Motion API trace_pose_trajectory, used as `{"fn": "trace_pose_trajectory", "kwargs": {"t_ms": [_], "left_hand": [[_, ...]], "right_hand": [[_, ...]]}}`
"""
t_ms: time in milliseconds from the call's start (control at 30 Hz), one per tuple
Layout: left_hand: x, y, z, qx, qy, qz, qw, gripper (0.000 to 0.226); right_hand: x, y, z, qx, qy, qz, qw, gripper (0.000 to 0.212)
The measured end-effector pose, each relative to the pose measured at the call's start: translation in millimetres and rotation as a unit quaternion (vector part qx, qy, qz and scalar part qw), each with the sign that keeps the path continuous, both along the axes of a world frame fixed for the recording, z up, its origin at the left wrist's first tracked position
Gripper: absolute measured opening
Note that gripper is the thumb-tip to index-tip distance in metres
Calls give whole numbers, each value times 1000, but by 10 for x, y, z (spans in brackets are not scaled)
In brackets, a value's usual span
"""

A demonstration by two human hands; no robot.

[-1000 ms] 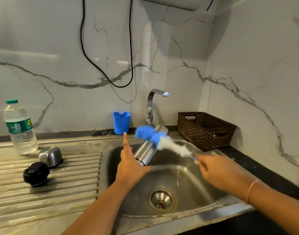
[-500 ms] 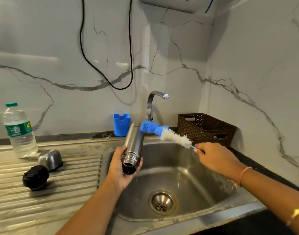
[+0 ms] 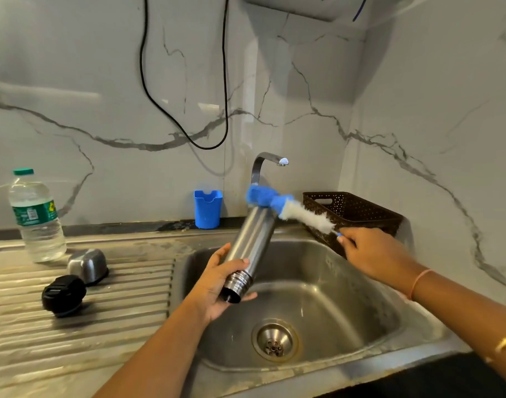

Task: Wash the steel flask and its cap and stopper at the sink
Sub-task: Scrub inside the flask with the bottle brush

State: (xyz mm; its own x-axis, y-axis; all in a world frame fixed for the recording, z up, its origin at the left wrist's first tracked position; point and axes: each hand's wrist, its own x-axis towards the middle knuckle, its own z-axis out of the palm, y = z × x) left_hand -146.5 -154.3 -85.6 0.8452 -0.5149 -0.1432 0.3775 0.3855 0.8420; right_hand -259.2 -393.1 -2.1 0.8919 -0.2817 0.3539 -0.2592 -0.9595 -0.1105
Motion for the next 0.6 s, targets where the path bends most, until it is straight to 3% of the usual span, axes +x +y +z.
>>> {"fn": "trace_pose_trajectory", "kwargs": {"t_ms": [133, 233, 367, 467, 600], "left_hand": [[46, -24, -102, 127, -96, 69, 985, 81], [62, -16, -138, 160, -115, 123, 973, 87], [81, -13, -165, 209, -190, 129, 951, 106], [27, -44, -139, 277, -298, 97, 908, 110], [27, -47, -167, 322, -355, 96, 873, 116]], "right_hand": [[-194, 55, -176, -37, 61, 61, 996, 31], [-412, 296, -395, -16, 121, 129, 984, 38], [-290, 90, -329, -45, 84, 56, 994, 33], [-160, -78, -193, -52, 33, -21, 998, 30], [-271, 103, -250, -18, 83, 32, 996, 29]]}}
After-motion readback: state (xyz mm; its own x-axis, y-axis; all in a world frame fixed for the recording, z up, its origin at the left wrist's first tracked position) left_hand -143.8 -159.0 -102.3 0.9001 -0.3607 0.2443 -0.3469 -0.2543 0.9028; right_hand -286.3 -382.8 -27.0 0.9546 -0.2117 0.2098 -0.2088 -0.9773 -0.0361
